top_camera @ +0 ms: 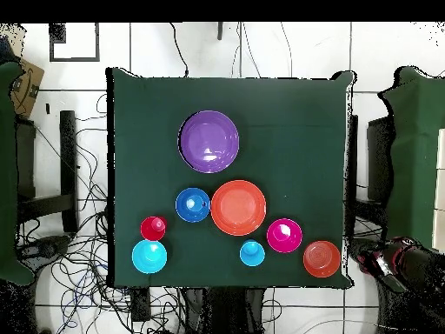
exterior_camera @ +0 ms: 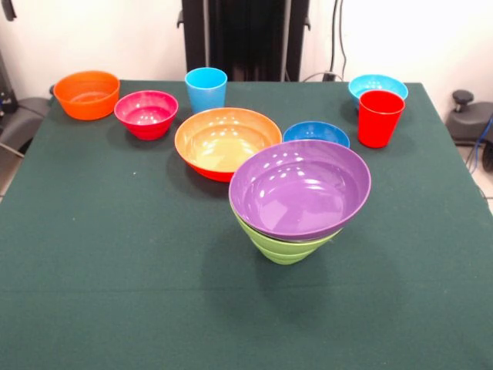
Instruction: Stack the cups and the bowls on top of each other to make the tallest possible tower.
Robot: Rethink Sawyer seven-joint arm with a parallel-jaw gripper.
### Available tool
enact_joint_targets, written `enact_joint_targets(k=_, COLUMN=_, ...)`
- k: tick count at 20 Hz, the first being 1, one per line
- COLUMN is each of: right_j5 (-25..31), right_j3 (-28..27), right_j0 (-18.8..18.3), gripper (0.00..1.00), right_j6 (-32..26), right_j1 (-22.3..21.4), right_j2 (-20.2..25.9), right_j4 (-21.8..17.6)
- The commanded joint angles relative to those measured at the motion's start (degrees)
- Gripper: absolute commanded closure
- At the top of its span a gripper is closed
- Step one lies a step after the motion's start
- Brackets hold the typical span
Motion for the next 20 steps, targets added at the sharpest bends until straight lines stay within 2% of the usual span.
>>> enact_joint_targets(k=1, right_j5=-3.9, right_j3=4.9, right_j0=1.5, gripper=0.0, right_j6=-4.8, right_j1=1.3, right_j2=6.3, right_j4=-0.8)
enact_joint_targets(k=10, right_j5=-4.7, right_j3=5.3, right_j0=2.5, gripper=0.0, right_j6=-0.6, right_j1=1.6, right_j2=6.3, right_j4=-1.5)
enact_joint_targets(k=20, right_j5=-12.2, right_j3=5.4, right_j0=6.4, gripper=0.0, right_j6=6.4, right_j1=4.4, right_j2=3.0, right_j4=-4.6)
